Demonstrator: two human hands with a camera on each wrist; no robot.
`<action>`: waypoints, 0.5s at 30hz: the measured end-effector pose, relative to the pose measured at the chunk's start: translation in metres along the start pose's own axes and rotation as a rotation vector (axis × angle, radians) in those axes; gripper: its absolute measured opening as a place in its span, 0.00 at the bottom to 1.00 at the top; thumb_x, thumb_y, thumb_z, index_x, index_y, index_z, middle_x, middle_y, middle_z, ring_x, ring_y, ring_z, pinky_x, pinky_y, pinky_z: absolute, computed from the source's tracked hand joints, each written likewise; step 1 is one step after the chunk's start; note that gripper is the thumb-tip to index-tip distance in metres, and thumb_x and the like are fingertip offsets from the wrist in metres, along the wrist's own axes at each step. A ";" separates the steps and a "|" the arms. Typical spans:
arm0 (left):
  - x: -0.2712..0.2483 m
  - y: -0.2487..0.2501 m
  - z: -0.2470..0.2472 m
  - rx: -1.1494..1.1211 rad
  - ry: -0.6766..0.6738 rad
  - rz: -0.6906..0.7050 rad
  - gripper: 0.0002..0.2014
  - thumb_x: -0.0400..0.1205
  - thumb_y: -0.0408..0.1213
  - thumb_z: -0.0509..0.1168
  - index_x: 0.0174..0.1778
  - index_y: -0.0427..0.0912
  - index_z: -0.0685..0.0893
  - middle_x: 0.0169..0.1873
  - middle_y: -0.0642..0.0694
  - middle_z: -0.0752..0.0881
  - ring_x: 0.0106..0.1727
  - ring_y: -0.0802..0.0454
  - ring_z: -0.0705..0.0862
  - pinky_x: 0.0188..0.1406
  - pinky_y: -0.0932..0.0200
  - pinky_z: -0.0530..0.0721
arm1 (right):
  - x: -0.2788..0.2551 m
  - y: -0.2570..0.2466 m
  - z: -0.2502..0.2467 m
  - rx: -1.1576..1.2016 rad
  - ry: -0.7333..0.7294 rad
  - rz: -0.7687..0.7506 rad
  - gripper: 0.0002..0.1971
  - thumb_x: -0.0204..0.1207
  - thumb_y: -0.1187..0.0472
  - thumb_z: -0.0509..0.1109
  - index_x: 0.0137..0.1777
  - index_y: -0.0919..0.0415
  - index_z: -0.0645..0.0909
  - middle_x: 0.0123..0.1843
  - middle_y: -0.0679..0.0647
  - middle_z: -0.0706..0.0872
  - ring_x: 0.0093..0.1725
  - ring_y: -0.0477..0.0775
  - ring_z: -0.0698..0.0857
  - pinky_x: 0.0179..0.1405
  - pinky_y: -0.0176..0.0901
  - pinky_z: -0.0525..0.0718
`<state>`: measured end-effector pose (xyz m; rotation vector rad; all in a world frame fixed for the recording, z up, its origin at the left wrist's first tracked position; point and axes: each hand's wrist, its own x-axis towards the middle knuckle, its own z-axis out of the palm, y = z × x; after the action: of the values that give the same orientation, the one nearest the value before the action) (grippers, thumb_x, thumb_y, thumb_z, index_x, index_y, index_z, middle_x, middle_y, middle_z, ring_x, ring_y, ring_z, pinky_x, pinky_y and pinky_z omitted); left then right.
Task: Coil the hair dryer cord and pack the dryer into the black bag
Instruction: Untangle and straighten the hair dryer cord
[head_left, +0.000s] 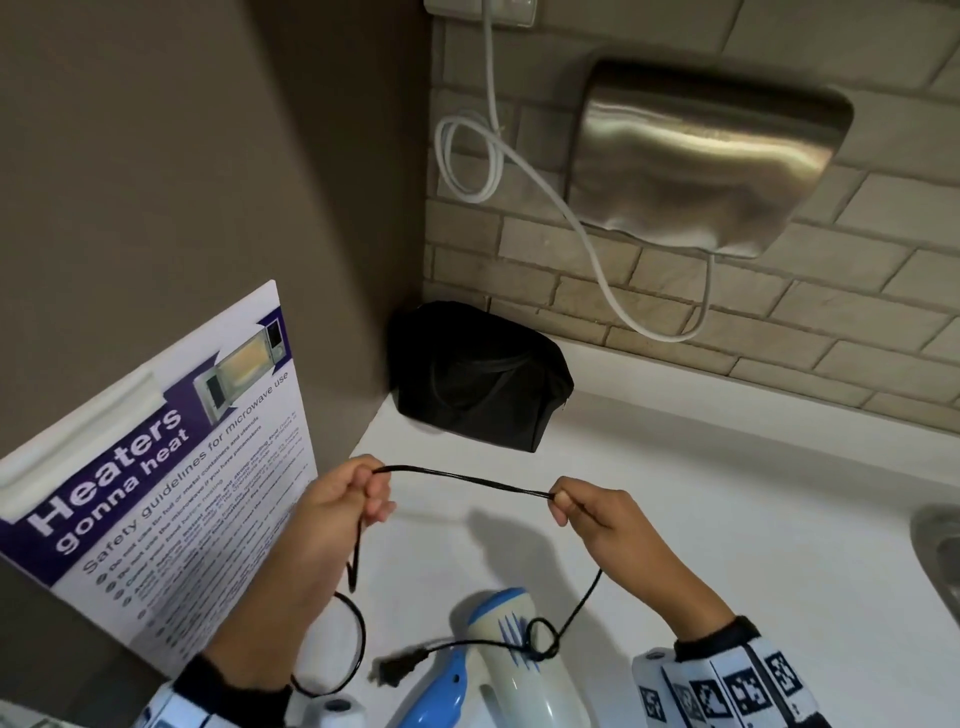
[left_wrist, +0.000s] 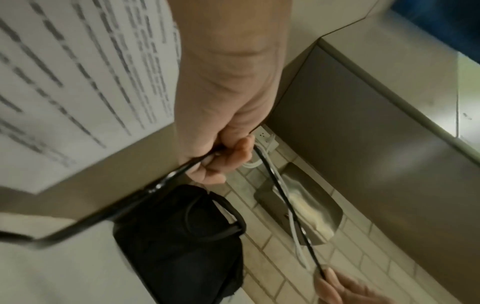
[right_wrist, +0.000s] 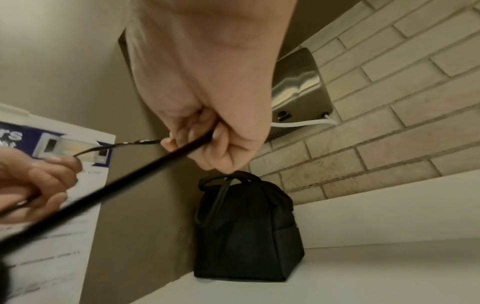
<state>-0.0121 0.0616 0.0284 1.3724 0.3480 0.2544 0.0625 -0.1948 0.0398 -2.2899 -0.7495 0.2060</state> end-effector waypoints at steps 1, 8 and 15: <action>0.001 0.000 -0.006 -0.015 0.015 0.015 0.23 0.79 0.11 0.40 0.30 0.38 0.71 0.19 0.56 0.73 0.23 0.58 0.71 0.43 0.59 0.77 | 0.001 0.002 0.000 0.015 0.010 0.012 0.16 0.85 0.59 0.56 0.34 0.52 0.70 0.23 0.43 0.71 0.24 0.43 0.66 0.28 0.32 0.65; -0.006 -0.012 -0.009 0.606 -0.036 0.230 0.16 0.88 0.34 0.52 0.39 0.44 0.83 0.31 0.49 0.84 0.34 0.68 0.81 0.37 0.74 0.76 | 0.006 -0.001 -0.001 -0.009 0.125 0.048 0.17 0.83 0.65 0.57 0.32 0.51 0.70 0.21 0.43 0.70 0.22 0.44 0.65 0.24 0.32 0.64; -0.019 0.000 0.042 0.713 -0.248 0.326 0.09 0.86 0.43 0.55 0.45 0.48 0.80 0.30 0.55 0.78 0.32 0.63 0.77 0.31 0.65 0.74 | 0.004 -0.019 0.006 -0.150 0.114 -0.004 0.14 0.80 0.65 0.58 0.35 0.50 0.72 0.23 0.39 0.75 0.22 0.47 0.70 0.24 0.39 0.64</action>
<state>-0.0139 0.0162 0.0366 2.1446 -0.0096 0.2329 0.0550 -0.1774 0.0483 -2.4179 -0.7320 0.0172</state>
